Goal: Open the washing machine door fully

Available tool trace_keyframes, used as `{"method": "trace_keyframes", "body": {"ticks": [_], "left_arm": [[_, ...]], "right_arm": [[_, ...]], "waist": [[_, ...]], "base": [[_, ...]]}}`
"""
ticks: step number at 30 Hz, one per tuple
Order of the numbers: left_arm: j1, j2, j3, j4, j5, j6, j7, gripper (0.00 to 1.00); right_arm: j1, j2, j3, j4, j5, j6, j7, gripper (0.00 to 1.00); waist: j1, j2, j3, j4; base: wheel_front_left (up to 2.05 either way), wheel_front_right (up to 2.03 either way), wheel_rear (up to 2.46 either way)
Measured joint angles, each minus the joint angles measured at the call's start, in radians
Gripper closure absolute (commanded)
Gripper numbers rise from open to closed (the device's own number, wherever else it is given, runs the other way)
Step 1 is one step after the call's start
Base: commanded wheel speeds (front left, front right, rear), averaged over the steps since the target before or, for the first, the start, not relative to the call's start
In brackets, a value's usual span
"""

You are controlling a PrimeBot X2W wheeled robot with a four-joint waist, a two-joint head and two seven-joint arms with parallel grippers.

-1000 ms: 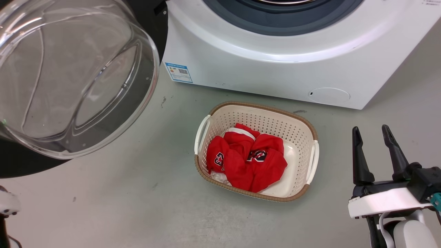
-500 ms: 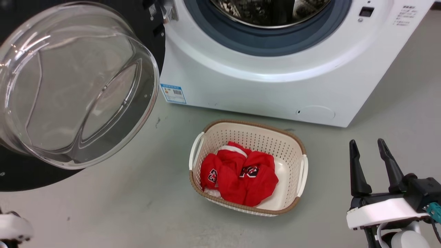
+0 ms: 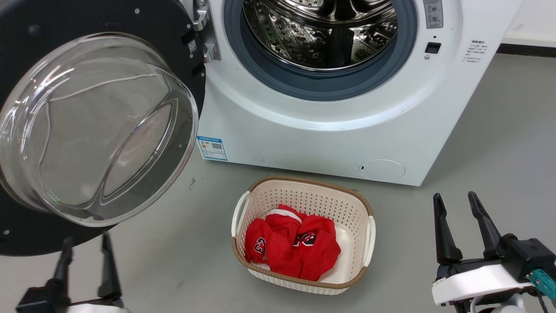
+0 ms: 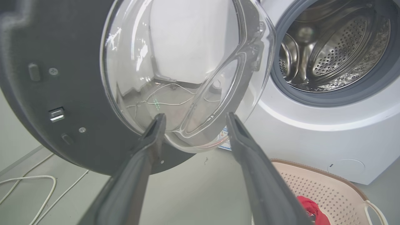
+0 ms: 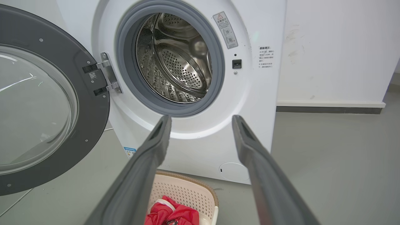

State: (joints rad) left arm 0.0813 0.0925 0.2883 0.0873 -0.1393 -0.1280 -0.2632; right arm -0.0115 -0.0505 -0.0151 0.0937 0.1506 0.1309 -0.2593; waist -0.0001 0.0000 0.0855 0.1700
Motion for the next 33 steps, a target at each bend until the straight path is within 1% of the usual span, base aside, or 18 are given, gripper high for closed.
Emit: {"method": "trace_keyframes", "body": {"ticks": [2, 9, 15, 21, 24, 33], "left_arm": [[0.013, -0.010, -0.039, -0.021, 0.010, 0.000, 0.000, 0.00], [-0.013, -0.013, -0.146, -0.062, 0.051, -0.001, 0.000, 0.00], [-0.057, -0.012, -0.207, -0.079, 0.057, -0.001, 0.000, 0.00], [-0.093, -0.013, -0.242, -0.080, 0.047, -0.001, 0.000, 0.00], [-0.102, -0.013, -0.245, -0.074, 0.046, -0.001, 0.000, 0.00], [-0.112, -0.013, -0.252, -0.053, 0.029, -0.001, 0.000, 0.00]], "right_arm": [[0.001, 0.000, 0.004, -0.002, -0.001, 0.000, 0.003, 0.00], [0.001, 0.000, 0.000, -0.037, -0.038, 0.000, 0.014, 0.00], [0.002, 0.000, -0.006, -0.081, -0.077, 0.000, 0.033, 0.00], [0.018, 0.000, -0.011, -0.112, -0.083, 0.000, 0.050, 0.00], [0.026, 0.000, -0.011, -0.119, -0.083, 0.000, 0.058, 0.00], [0.035, 0.000, -0.003, -0.121, -0.077, 0.000, 0.059, 0.00]], "waist": [[0.0000, 0.0000, -0.003, -0.008], [0.0000, 0.0000, -0.012, -0.045], [0.0000, 0.0000, -0.025, -0.095], [0.0001, 0.0000, -0.027, -0.143], [0.0000, 0.0000, -0.027, -0.157], [0.0000, 0.0000, -0.028, -0.168]], "base": [[0.00, 0.00, 0.00], [0.00, 0.00, 0.00], [0.00, 0.00, 0.00], [0.00, 0.00, 0.00], [0.00, 0.00, 0.00], [0.00, 0.00, 0.00]]}}
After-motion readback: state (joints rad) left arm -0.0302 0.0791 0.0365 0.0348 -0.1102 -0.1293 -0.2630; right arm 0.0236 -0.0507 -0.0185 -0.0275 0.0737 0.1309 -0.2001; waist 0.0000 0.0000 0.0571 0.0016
